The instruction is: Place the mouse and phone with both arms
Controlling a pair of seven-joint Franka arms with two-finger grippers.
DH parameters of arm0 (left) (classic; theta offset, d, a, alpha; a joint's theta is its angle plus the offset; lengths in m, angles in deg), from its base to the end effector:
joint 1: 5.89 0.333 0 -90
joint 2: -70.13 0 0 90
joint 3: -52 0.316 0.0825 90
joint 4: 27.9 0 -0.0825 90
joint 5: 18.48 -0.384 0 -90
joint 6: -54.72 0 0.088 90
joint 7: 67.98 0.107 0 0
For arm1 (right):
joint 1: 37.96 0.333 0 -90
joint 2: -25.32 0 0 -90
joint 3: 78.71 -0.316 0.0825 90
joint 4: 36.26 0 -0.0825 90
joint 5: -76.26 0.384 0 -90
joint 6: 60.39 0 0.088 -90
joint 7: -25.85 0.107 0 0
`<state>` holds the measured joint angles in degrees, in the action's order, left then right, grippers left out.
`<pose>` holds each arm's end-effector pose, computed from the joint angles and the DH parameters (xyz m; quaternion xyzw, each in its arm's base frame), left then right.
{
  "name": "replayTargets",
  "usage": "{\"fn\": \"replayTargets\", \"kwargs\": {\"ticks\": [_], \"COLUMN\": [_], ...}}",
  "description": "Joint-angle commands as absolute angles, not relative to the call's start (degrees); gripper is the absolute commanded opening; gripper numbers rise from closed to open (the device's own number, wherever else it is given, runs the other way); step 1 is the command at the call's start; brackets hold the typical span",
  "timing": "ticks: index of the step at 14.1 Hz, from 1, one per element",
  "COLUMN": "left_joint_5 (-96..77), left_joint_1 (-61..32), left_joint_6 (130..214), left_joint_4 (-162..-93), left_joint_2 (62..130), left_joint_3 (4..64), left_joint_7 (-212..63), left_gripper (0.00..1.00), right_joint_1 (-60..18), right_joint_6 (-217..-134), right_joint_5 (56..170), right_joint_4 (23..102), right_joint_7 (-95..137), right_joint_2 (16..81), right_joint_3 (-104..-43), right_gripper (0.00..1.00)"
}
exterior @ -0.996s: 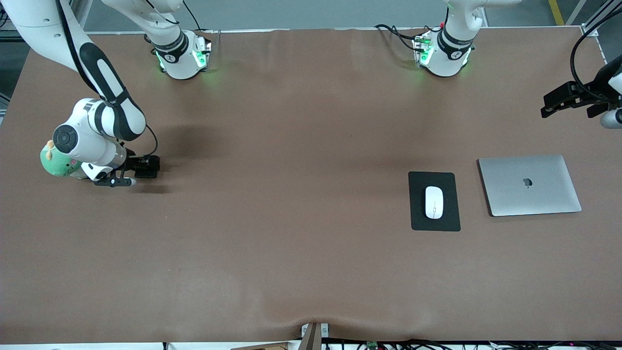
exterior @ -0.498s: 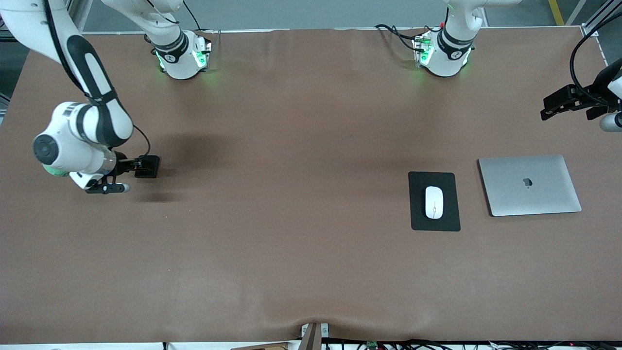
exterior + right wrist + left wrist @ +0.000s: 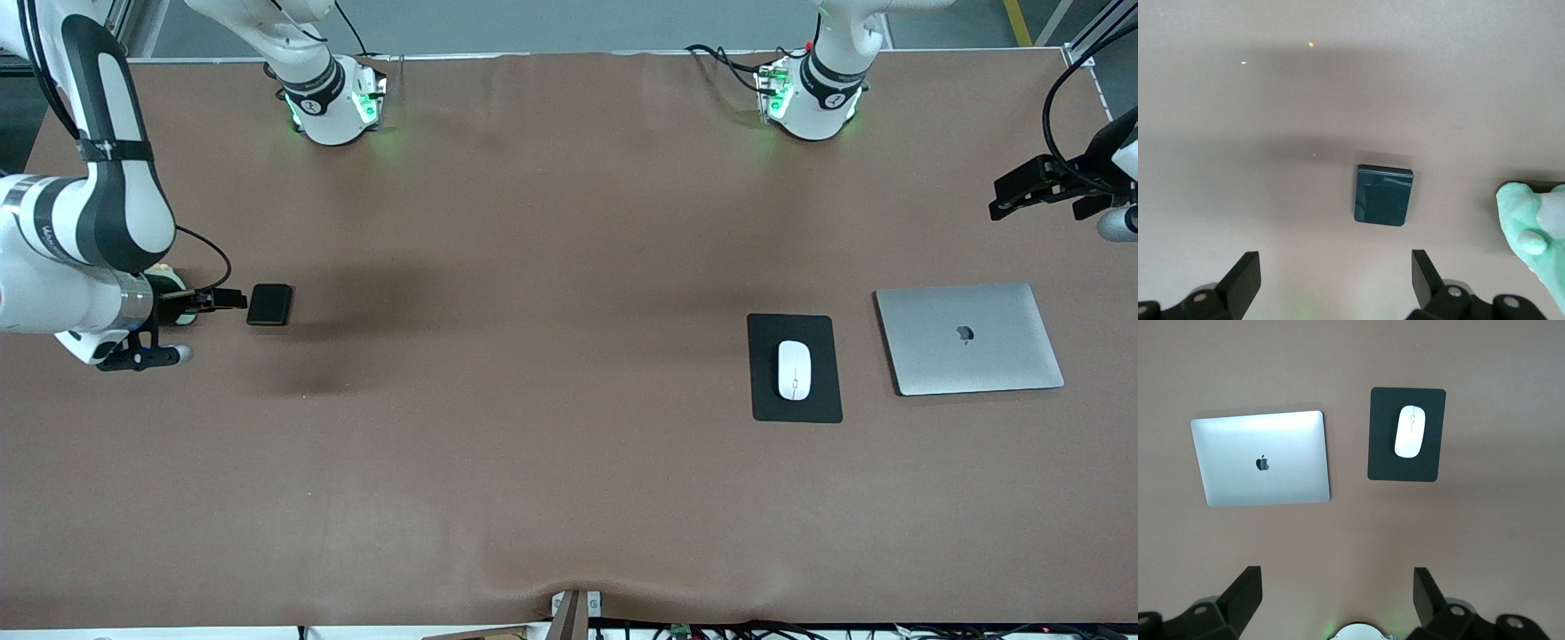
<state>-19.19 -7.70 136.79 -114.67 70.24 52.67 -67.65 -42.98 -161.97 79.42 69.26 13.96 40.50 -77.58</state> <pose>0.5407 -0.0093 0.6381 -0.9990 0.0122 0.0419 0.0065 0.5800 -0.0571 0.3615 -0.9851 -0.0393 0.1603 0.0489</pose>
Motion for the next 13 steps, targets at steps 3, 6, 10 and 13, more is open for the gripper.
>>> {"fn": "replayTargets", "kwargs": {"ticks": [3,6,10,13], "left_joint_5": [-18.6,-18.5,-19.2,-19.1], "left_joint_1": [-7.2,-7.2,-7.3,-6.9], "left_joint_6": [137.1,137.1,137.1,136.8], "left_joint_4": [-114.2,-114.0,-114.1,-114.1], "left_joint_2": [70.0,70.0,70.0,70.0], "left_joint_3": [52.6,52.7,52.7,52.9], "left_joint_7": [-66.8,-66.1,-63.9,-61.5], "left_gripper": [1.0,1.0,1.0,1.0], "right_joint_1": [-41.9,-40.0,-40.1,-38.7], "right_joint_6": [-154.0,-146.1,-139.6,-133.4], "right_joint_5": [79.9,78.7,78.9,79.2], "right_joint_4": [57.8,46.3,38.6,31.0], "right_joint_7": [13.5,13.5,13.5,13.6], "right_joint_2": [40.4,41.4,41.5,41.1], "right_joint_3": [-77.9,-77.5,-76.7,-76.7], "right_gripper": [1.0,1.0,1.0,1.0]}}
